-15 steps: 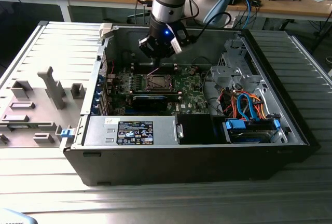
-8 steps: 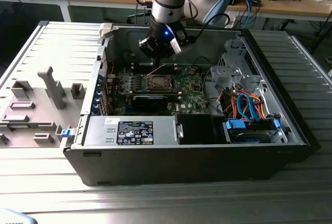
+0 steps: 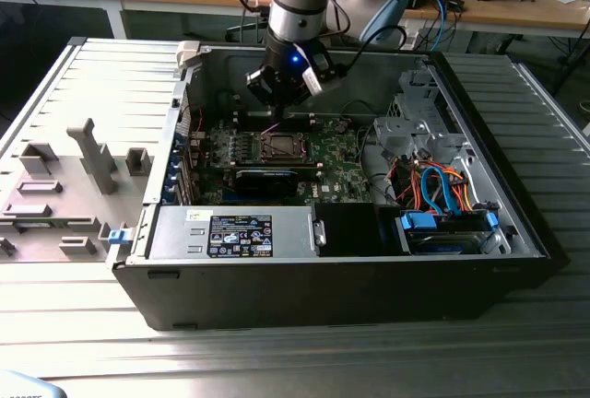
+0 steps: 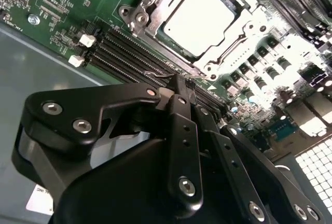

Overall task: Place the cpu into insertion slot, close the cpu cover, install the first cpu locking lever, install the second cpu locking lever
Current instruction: 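Install the first cpu locking lever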

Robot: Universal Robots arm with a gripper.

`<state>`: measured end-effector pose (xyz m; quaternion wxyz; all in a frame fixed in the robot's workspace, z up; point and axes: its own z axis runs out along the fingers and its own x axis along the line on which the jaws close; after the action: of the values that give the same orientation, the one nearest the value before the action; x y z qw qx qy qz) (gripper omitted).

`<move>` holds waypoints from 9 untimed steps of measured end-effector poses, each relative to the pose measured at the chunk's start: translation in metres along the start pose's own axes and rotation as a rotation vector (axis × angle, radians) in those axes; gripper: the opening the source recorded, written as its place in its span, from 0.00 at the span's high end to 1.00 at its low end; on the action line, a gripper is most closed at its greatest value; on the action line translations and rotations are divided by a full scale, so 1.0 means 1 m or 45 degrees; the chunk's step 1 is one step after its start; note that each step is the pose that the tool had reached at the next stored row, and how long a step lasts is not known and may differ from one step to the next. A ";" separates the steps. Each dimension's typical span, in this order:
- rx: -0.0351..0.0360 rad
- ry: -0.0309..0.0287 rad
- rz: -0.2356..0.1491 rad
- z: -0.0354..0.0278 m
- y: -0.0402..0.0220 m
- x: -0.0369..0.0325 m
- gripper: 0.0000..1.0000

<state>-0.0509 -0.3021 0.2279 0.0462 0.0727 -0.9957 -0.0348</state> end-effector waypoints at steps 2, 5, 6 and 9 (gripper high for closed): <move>-0.0005 0.0001 -0.002 0.0012 0.0004 -0.0002 0.89; 0.0005 0.0006 -0.004 0.0014 0.0004 -0.0002 0.89; 0.0039 0.0008 -0.003 0.0015 0.0004 -0.0002 0.89; 0.0243 0.0038 -0.001 0.0015 0.0003 -0.0002 0.89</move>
<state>-0.0509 -0.3017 0.2264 0.0470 0.0737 -0.9959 -0.0252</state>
